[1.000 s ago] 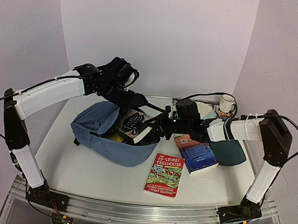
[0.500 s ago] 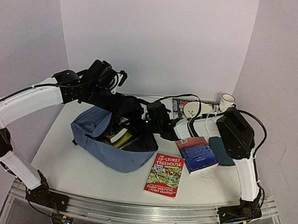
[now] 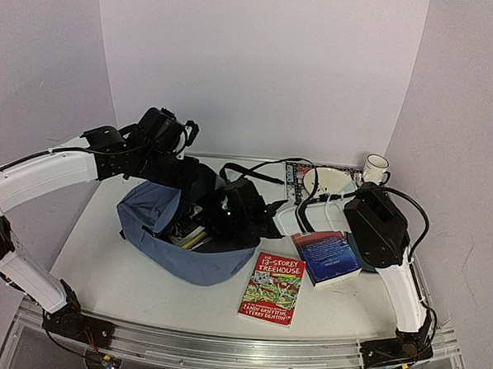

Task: Pack the student bag
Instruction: Place the book in the largest pocket of the bag, then move the student bag to the center of the board.

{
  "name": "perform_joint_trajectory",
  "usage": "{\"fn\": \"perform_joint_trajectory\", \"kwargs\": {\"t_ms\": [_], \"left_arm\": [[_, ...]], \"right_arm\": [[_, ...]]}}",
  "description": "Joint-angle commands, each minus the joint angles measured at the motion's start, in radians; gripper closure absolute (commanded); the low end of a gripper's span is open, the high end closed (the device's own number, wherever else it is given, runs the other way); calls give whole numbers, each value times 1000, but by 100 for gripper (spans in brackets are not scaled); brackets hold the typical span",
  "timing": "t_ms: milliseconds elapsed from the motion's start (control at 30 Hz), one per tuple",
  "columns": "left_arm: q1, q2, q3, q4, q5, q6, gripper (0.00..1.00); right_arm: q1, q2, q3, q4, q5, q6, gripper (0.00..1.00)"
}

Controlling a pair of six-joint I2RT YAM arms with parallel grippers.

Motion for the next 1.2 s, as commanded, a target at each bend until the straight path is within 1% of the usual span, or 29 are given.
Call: {"fn": "perform_joint_trajectory", "kwargs": {"t_ms": [0,167,267,367,500,633,767,833,967,1167], "left_arm": [[70,-42,-18,68,13,-35,100],[92,-8,-35,73,34,-16,100],[103,20,-59,77,38,-14,100],[126,48,-80,82,36,-4,100],[175,72,-108,81,-9,40,100],[233,82,-130,81,-23,67,100],[289,122,-142,81,-68,105,99],[313,155,-144,82,-72,114,96],[348,222,-145,85,-94,123,92],[413,309,-130,101,-140,146,91]], "right_arm": [[9,-130,-51,-111,45,-127,54],[8,-206,-78,-209,46,-211,40],[9,-268,-93,-316,81,-285,33],[6,-338,-118,-410,115,-360,26],[1,-435,-174,-522,161,-429,21],[1,-507,-223,-603,204,-460,18],[-2,-576,-287,-705,249,-460,16],[-5,-596,-316,-747,284,-450,16],[-5,-626,-365,-813,300,-419,16],[-6,-638,-442,-878,313,-353,16]]}}
